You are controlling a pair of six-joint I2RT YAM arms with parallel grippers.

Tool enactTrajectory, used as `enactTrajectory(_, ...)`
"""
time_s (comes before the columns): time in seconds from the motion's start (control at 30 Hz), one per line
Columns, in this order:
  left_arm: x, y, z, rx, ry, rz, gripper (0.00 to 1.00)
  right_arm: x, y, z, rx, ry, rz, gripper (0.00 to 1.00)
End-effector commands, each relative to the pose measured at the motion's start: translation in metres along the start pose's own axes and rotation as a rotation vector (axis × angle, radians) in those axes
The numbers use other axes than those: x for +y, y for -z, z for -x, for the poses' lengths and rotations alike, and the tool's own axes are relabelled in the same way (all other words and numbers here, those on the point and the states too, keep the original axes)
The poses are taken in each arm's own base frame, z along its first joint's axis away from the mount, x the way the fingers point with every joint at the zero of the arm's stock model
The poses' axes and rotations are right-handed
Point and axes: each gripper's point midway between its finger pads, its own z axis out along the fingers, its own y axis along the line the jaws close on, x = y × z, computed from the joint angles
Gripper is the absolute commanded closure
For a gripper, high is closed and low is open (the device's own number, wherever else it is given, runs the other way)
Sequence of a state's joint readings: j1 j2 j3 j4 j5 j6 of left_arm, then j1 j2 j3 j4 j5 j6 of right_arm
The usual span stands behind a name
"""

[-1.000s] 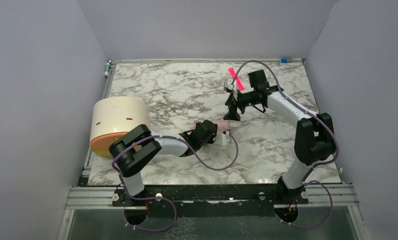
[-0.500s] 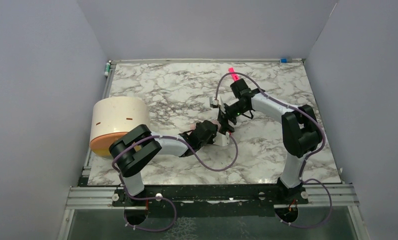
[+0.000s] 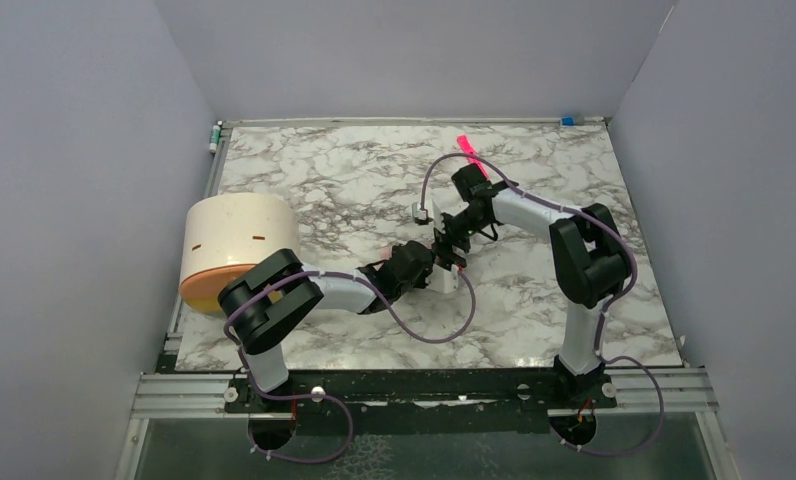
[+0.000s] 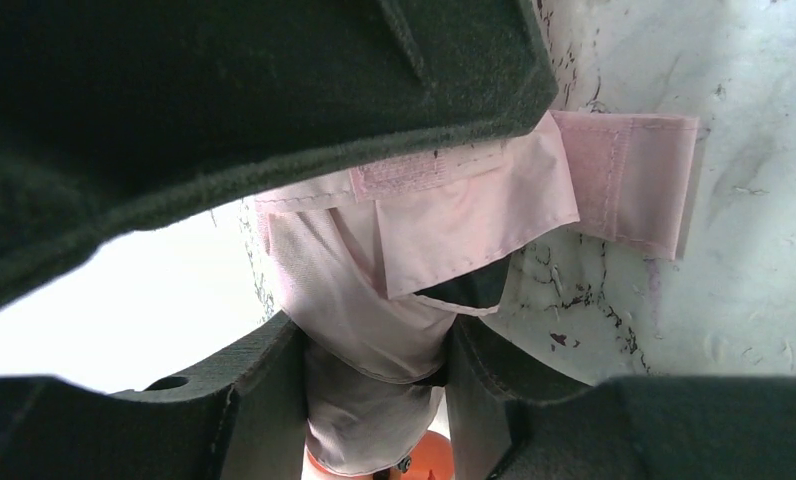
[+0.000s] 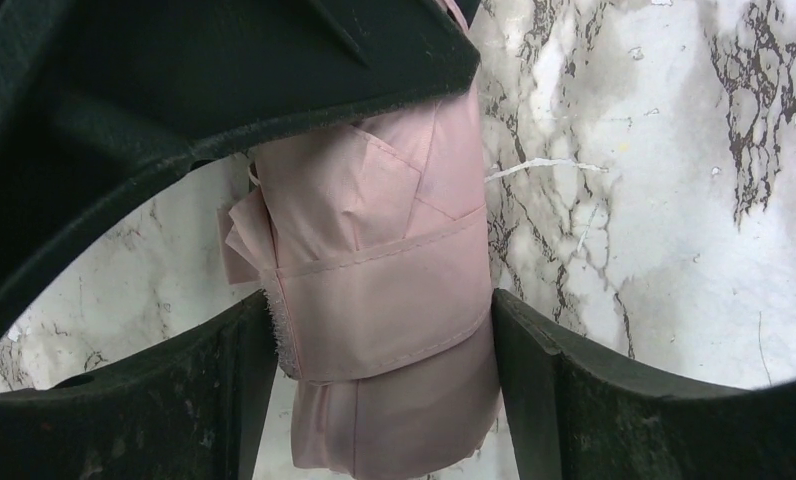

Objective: Put away the umbrella

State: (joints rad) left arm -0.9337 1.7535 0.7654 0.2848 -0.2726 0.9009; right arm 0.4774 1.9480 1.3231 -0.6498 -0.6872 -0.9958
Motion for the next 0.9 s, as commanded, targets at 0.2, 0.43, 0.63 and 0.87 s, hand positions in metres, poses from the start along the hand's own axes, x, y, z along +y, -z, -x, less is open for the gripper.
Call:
enactTrajectory(0.2, -0.091, 0.011, -0.058, 0.154, -0.059, -0.330, 1.00, -0.020, -0.017, -0.015, 0.073, -0.009, -0.050, 0.53)
enactTrajectory(0.43, -0.073, 0.017, -0.040, 0.097, 0.000, -0.284, 0.89, -0.028, -0.023, -0.026, 0.107, -0.044, -0.090, 0.82)
enactTrajectory(0.63, -0.054, 0.037, -0.013, 0.008, 0.110, -0.271, 0.45, -0.033, -0.022, -0.032, 0.131, -0.043, -0.128, 0.89)
enactTrajectory(0.87, -0.029, 0.091, 0.026, -0.195, 0.336, -0.238, 0.36, -0.033, -0.021, -0.041, 0.160, -0.037, -0.151, 0.90)
